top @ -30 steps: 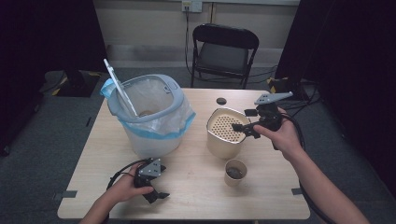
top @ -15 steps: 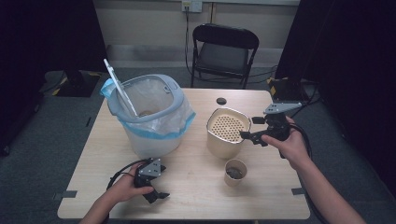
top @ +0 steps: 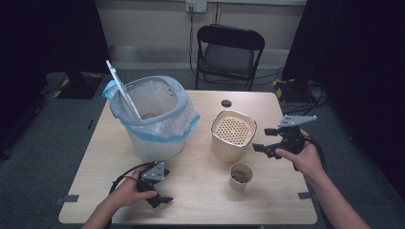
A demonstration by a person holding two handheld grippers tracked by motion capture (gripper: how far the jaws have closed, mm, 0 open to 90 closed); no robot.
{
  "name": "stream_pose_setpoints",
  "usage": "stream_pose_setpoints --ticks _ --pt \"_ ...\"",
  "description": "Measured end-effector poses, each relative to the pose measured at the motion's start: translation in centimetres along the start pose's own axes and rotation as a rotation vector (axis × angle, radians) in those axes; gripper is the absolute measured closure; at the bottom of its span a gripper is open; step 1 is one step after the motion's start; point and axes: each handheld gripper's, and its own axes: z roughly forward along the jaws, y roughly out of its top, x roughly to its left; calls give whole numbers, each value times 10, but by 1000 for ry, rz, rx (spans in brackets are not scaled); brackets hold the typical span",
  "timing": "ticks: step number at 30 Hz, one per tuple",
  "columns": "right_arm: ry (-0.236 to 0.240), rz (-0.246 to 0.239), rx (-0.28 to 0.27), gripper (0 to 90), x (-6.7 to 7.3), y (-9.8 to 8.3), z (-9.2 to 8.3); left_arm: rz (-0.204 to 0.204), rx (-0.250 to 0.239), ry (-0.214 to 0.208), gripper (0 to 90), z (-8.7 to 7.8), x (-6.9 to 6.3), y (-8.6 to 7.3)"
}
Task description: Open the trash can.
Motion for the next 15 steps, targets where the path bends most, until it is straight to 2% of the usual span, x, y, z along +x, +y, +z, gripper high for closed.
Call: stream_pose_setpoints --ticks 15 --pt "0 -7 7 146 5 -27 -5 0 1 2 0 0 0 0"
